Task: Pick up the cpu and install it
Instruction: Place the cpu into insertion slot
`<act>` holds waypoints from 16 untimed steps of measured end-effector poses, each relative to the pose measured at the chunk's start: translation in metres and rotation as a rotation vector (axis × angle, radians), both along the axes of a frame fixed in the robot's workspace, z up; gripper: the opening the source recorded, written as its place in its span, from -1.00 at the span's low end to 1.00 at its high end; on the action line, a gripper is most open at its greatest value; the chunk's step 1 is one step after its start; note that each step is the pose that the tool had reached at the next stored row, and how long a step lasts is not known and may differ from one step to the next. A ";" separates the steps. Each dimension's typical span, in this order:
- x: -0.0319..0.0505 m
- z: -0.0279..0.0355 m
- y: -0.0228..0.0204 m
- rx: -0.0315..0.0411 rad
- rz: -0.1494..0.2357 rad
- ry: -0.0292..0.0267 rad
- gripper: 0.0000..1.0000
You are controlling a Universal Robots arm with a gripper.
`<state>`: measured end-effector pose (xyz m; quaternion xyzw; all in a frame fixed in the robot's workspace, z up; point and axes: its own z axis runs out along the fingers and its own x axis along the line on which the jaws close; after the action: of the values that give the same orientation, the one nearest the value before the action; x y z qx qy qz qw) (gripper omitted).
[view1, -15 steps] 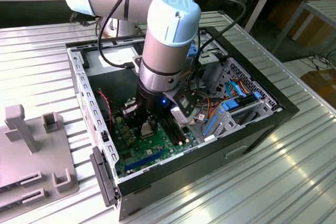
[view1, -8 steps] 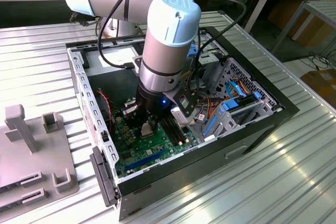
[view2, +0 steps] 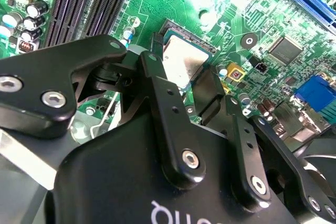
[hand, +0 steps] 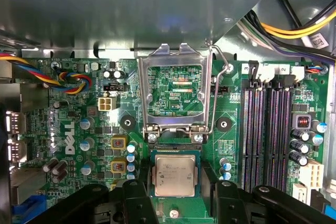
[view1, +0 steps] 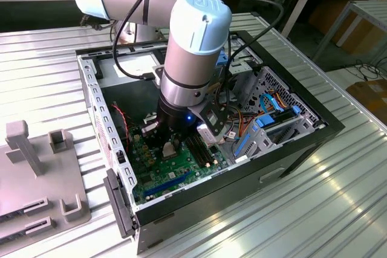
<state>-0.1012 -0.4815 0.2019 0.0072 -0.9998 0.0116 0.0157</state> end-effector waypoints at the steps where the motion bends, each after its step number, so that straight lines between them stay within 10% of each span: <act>1: 0.0000 -0.0001 -0.0001 -0.0002 0.000 0.0001 -0.06; 16: 0.0000 -0.0041 0.0000 -0.0001 0.000 0.0001 -0.06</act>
<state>-0.1012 -0.4815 0.1979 0.0072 -0.9998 0.0117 0.0157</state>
